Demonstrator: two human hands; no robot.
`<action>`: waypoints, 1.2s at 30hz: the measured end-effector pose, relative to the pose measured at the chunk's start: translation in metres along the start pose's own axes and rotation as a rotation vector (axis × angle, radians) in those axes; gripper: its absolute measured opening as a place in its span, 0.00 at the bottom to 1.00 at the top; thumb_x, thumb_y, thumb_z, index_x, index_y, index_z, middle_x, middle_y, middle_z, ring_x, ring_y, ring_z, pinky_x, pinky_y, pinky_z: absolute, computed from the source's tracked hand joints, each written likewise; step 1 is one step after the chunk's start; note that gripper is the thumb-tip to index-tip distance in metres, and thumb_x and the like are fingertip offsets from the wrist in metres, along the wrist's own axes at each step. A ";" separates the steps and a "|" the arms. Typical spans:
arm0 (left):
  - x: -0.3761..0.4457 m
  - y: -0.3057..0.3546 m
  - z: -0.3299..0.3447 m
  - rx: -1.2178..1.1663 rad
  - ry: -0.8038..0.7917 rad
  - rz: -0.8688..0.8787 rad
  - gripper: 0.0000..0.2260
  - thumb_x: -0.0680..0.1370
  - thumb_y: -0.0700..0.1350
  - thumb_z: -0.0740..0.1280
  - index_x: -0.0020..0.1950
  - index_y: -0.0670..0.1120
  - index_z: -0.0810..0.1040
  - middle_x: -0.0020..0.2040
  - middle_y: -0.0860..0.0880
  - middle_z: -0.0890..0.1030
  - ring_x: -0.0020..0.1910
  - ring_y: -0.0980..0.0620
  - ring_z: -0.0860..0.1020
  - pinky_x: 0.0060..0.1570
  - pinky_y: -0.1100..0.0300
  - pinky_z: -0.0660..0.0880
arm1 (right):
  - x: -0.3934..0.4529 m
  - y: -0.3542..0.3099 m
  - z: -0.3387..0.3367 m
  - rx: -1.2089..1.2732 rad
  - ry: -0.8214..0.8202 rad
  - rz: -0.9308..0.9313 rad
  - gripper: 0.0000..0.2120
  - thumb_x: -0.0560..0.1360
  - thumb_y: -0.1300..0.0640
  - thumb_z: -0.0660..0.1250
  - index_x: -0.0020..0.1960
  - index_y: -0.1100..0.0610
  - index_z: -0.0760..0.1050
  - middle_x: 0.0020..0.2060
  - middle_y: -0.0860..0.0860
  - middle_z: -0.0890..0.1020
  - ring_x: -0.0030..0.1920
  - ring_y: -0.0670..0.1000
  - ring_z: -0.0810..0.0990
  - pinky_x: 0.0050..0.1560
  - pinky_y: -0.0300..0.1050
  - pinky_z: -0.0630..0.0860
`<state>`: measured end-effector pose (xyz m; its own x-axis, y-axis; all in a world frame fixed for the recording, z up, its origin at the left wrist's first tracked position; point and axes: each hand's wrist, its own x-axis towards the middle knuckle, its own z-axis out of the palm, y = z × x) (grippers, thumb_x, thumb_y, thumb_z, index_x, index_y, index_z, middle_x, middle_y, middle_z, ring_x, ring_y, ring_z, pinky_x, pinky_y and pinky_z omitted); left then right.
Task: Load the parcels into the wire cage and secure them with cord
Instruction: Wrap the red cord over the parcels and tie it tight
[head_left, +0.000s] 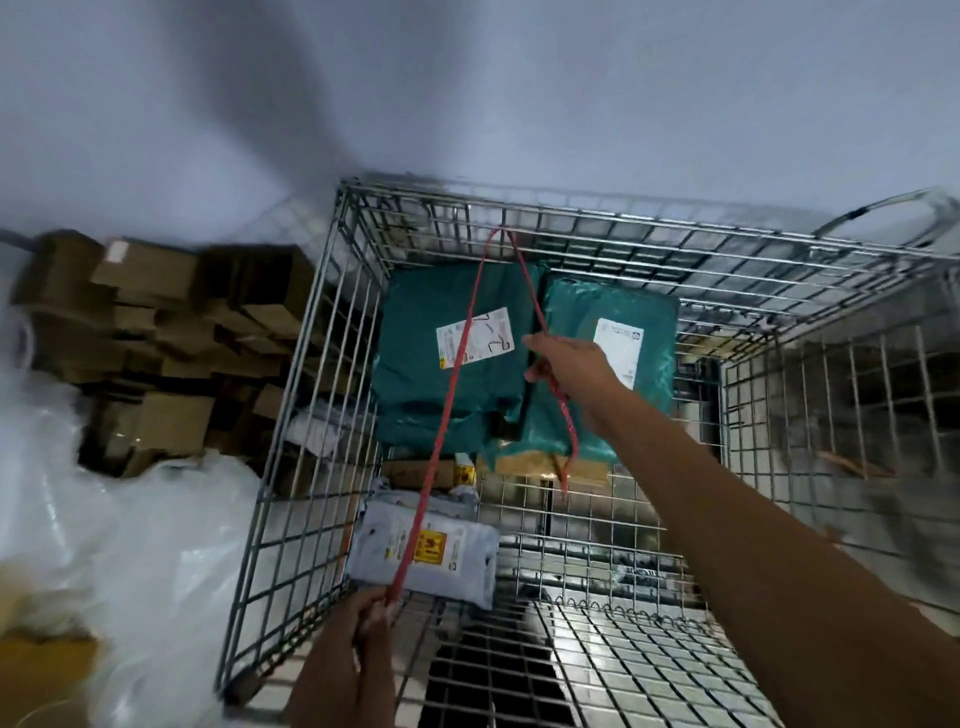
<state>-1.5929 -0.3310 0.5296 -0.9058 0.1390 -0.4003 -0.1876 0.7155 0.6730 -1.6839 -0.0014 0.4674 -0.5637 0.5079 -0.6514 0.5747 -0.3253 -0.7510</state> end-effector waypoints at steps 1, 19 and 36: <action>-0.002 -0.005 0.000 0.012 -0.006 0.043 0.08 0.81 0.40 0.66 0.55 0.52 0.81 0.52 0.44 0.85 0.49 0.43 0.81 0.50 0.53 0.74 | -0.006 0.007 0.004 0.082 -0.041 0.024 0.11 0.76 0.51 0.73 0.43 0.58 0.80 0.26 0.53 0.81 0.24 0.47 0.77 0.27 0.35 0.73; -0.016 -0.059 0.003 -0.143 -0.173 0.125 0.08 0.86 0.48 0.59 0.55 0.58 0.77 0.40 0.55 0.83 0.27 0.52 0.76 0.26 0.50 0.72 | -0.128 0.085 0.008 0.587 -0.279 0.200 0.14 0.83 0.50 0.60 0.42 0.53 0.74 0.23 0.44 0.60 0.21 0.44 0.60 0.32 0.40 0.73; -0.053 -0.095 0.009 0.134 -0.071 0.407 0.10 0.82 0.49 0.59 0.54 0.53 0.79 0.36 0.60 0.84 0.38 0.60 0.84 0.53 0.44 0.79 | -0.228 0.143 -0.008 0.616 -0.383 0.119 0.13 0.83 0.52 0.62 0.43 0.55 0.80 0.26 0.46 0.66 0.26 0.46 0.67 0.42 0.43 0.78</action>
<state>-1.5232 -0.4005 0.4810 -0.8666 0.4713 -0.1640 0.2344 0.6746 0.7000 -1.4684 -0.1574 0.5100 -0.7509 0.1632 -0.6400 0.2712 -0.8073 -0.5241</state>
